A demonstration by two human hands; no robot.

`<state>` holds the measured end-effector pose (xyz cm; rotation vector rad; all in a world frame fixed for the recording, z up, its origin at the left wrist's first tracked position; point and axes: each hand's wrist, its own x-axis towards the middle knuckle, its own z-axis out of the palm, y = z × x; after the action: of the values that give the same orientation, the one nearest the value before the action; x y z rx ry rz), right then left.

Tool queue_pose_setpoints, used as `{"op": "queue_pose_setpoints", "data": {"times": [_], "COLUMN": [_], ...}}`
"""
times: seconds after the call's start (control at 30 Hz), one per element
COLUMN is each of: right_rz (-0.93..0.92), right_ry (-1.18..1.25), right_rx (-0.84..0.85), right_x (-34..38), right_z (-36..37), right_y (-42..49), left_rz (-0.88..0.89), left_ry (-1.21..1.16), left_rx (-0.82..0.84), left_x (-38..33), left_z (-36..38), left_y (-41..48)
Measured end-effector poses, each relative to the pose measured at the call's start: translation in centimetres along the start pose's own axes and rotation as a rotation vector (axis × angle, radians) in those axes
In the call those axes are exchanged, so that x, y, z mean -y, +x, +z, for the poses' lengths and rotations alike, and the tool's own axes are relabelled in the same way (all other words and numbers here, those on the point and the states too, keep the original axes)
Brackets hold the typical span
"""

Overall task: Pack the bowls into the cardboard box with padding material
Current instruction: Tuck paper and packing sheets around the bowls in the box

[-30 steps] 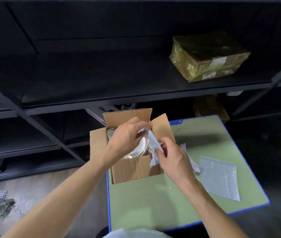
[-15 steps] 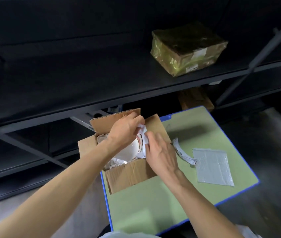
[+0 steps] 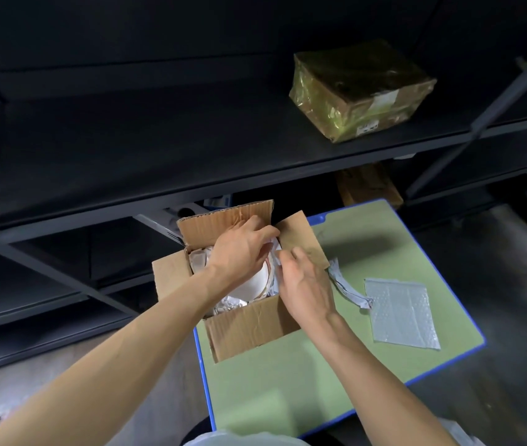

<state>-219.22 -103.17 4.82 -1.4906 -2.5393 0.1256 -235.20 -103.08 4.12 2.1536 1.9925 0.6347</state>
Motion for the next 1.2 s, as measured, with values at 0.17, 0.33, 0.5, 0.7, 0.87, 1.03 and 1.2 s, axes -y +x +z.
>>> {"op": "queue_pose_setpoints", "data": {"times": [0.17, 0.33, 0.5, 0.7, 0.87, 1.03, 1.2], "right_rz": [-0.019, -0.097, -0.107, -0.087, -0.123, -0.107, -0.088], "right_ry": [-0.071, -0.115, -0.111, -0.116, -0.105, -0.077, -0.072], "right_rx": [-0.035, -0.085, -0.055, 0.01, 0.033, 0.01, 0.01], "right_x": [-0.2, -0.5, -0.1, 0.5, 0.0, -0.1, -0.1], "right_z": [0.0, -0.5, -0.1, 0.0, -0.7, -0.3, -0.2], "right_y": [-0.6, -2.4, -4.4, -4.9, -6.5, -6.4, -6.2], "left_rz": [-0.013, -0.064, -0.05, -0.045, 0.003, -0.022, -0.001], "left_ry": [0.07, 0.078, 0.14, 0.175, 0.263, 0.3, 0.394], "left_rx": [-0.006, 0.04, 0.149, 0.159, 0.089, 0.189, 0.271], "left_x": [-0.3, -1.0, -2.1, -2.1, -2.8, -3.7, -3.2], "left_z": [0.8, 0.5, 0.8, 0.6, 0.8, 0.9, -0.1], "left_y": [-0.8, -1.0, -1.2, -1.6, -3.4, -4.0, -3.0]}}
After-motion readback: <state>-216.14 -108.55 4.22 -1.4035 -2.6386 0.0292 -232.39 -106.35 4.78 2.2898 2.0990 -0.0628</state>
